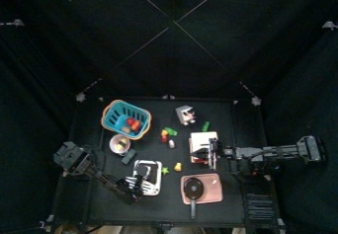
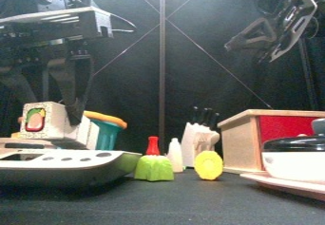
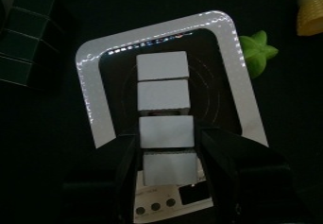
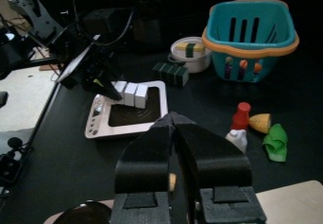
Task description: Place white sushi roll on stove
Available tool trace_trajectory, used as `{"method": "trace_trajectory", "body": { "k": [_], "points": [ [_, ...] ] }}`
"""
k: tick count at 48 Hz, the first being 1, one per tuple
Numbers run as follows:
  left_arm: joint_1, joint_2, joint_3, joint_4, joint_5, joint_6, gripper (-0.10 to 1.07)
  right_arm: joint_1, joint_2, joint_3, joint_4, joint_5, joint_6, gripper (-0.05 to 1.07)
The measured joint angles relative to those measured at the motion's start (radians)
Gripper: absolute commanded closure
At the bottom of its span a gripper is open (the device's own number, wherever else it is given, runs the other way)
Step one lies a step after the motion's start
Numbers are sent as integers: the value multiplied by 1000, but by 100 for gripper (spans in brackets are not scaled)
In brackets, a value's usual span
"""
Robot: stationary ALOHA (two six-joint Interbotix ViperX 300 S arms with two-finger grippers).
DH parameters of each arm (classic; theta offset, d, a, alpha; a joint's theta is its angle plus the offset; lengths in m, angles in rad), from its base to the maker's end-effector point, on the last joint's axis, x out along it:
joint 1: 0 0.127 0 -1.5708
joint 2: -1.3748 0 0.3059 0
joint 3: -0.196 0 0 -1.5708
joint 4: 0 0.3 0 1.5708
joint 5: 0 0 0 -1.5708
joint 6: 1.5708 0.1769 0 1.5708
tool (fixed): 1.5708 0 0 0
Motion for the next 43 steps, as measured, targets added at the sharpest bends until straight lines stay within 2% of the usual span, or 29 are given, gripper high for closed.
{"method": "trace_trajectory", "body": {
  "k": [21, 35, 43],
  "points": [
    [14, 0, 0, 31, 3, -17, 23, -3, 2, 0, 0, -2, 0, 100],
    [14, -5, 54, 46, -8, -206, 23, 0, 6, 0, 0, -2, 2, 100],
    [12, -5, 57, 55, -41, -229, 23, -2, 11, 0, 0, 0, 0, 100]
  ]
}}
